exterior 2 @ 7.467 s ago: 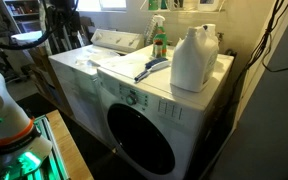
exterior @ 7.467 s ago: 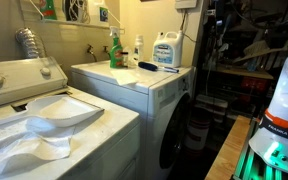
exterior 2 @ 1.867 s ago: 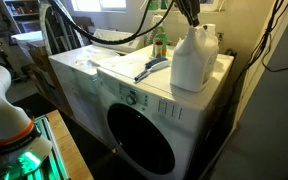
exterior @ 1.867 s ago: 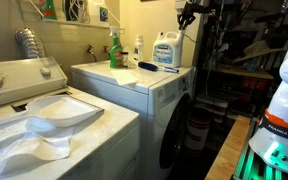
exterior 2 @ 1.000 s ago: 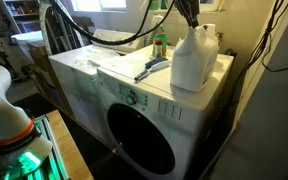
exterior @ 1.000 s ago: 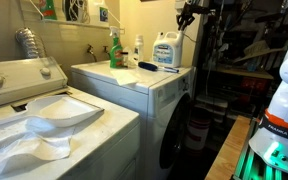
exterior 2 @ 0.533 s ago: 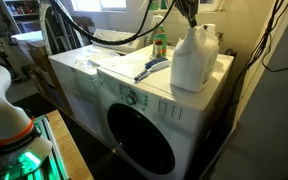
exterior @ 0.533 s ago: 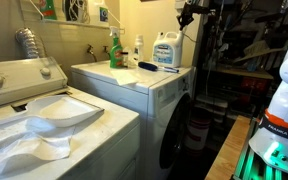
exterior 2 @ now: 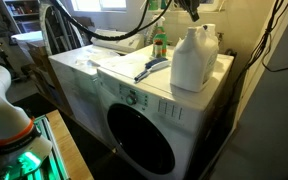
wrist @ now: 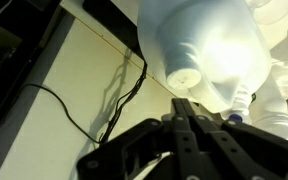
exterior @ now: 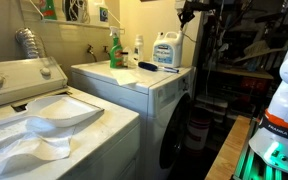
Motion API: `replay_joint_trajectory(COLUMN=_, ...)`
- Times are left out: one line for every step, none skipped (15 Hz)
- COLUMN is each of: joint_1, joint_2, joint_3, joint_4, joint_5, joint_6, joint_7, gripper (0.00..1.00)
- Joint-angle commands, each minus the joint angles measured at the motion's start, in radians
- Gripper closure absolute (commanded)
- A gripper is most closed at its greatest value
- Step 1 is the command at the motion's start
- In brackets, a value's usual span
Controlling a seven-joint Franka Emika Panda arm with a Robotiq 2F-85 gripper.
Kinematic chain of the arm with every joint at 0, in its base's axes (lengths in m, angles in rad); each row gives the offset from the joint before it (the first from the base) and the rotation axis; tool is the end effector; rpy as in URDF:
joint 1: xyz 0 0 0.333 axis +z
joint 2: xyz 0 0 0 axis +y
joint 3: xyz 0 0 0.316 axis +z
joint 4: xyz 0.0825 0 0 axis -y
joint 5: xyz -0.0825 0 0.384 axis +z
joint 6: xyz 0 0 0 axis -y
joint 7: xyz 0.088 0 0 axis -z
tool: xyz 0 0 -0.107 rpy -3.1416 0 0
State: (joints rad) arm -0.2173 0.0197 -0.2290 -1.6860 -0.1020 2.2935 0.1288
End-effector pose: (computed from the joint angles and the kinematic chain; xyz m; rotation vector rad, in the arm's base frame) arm 0.5524 -0.2653 0.6376 2.7376 -0.7420 0.8254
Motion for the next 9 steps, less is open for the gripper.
replay_joint_trajectory(joint_1=0.001, joint_2=-0.051, joint_3=0.004, joint_4=-0.004, joint_5=-0.044, joint_6=-0.009, joint_7=0.020, gripper=1.00)
replay_joint_trajectory(joint_1=0.002, joint_2=-0.063, joint_3=0.006, joint_4=-0.003, joint_5=-0.047, joint_6=-0.011, joint_7=0.017, gripper=1.00)
replay_joint_trajectory(joint_1=0.003, joint_2=-0.075, joint_3=0.009, joint_4=-0.005, joint_5=-0.047, joint_6=-0.012, joint_7=0.013, gripper=1.00)
replay_joint_trajectory(joint_1=0.004, joint_2=-0.085, joint_3=0.013, joint_4=-0.003, joint_5=-0.050, joint_6=-0.019, joint_7=0.013, gripper=1.00)
replay_joint_trajectory(joint_1=0.003, joint_2=-0.090, joint_3=0.016, joint_4=0.000, joint_5=-0.055, joint_6=-0.029, joint_7=0.014, gripper=1.00)
replay_joint_trajectory(joint_1=0.002, joint_2=-0.090, joint_3=0.019, joint_4=0.003, joint_5=-0.062, joint_6=-0.044, joint_7=0.014, gripper=1.00)
replay_joint_trajectory(joint_1=0.002, joint_2=-0.091, joint_3=0.021, joint_4=0.006, joint_5=-0.061, joint_6=-0.065, joint_7=0.011, gripper=1.00)
replay_joint_trajectory(joint_1=0.001, joint_2=-0.088, joint_3=0.022, joint_4=0.007, joint_5=-0.056, joint_6=-0.074, joint_7=0.011, gripper=1.00)
replay_joint_trajectory(joint_1=0.000, joint_2=-0.082, joint_3=0.023, joint_4=0.007, joint_5=-0.062, joint_6=-0.076, joint_7=0.017, gripper=0.74)
